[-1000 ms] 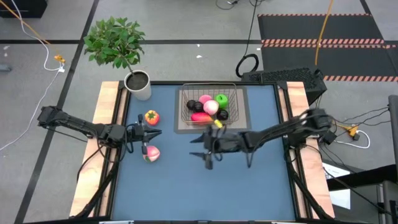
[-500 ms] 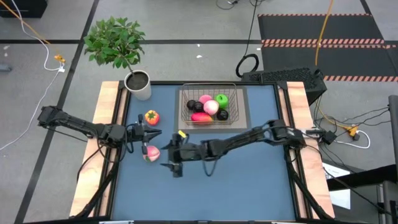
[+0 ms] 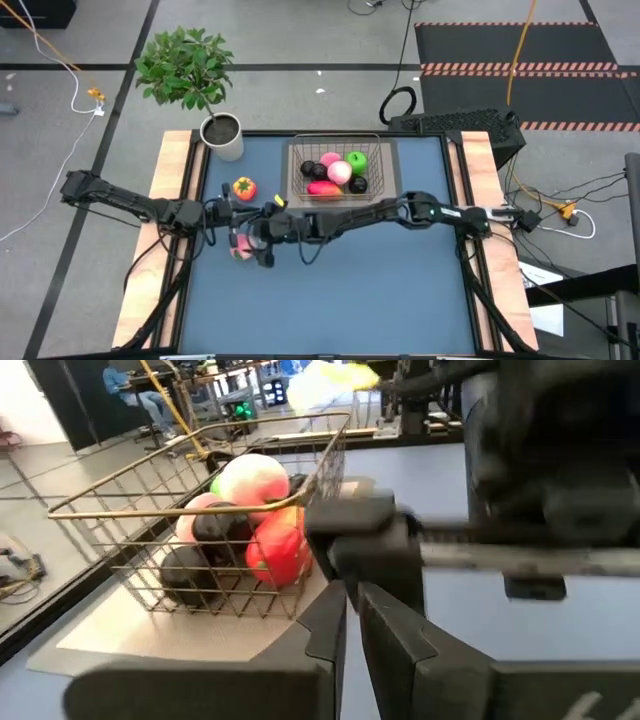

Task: Build produce basket
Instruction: Put the pink peach into the wire basket

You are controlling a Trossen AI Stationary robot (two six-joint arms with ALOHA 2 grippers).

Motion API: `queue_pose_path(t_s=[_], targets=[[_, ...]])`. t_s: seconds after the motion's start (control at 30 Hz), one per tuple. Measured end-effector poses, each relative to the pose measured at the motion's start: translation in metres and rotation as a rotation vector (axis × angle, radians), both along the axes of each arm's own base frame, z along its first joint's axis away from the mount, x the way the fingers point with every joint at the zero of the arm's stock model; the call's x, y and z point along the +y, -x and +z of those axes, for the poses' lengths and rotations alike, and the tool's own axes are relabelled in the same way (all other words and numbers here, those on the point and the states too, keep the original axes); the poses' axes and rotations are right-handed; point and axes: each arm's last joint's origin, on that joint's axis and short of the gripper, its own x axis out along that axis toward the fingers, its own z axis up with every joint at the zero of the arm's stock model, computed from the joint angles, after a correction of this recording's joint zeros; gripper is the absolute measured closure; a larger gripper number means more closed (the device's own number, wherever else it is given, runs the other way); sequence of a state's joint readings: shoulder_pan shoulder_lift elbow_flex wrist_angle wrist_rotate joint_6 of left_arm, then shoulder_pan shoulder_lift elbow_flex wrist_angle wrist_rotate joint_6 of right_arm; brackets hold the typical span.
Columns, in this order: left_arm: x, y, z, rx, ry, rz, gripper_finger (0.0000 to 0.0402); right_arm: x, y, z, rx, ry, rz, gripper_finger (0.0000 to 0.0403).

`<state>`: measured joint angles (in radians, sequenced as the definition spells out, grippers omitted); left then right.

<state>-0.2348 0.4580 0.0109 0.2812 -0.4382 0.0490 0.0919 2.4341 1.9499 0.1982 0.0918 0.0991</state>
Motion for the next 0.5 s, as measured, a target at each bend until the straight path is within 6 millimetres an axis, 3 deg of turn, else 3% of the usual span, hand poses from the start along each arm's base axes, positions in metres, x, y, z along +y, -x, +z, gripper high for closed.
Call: queue_pose_path(t_s=[0.3, 0.5], targets=[[-0.001, 0.001, -0.004, 0.047, -0.004, -0.03, 0.0364, -0.002, -0.01, -0.029, 0.01, -0.051, 0.053, 0.0003], [0.0, 0.001, -0.005, 0.059, -0.009, -0.019, 0.0364, -0.009, -0.016, -0.033, -0.087, -0.103, 0.077, 0.0003]])
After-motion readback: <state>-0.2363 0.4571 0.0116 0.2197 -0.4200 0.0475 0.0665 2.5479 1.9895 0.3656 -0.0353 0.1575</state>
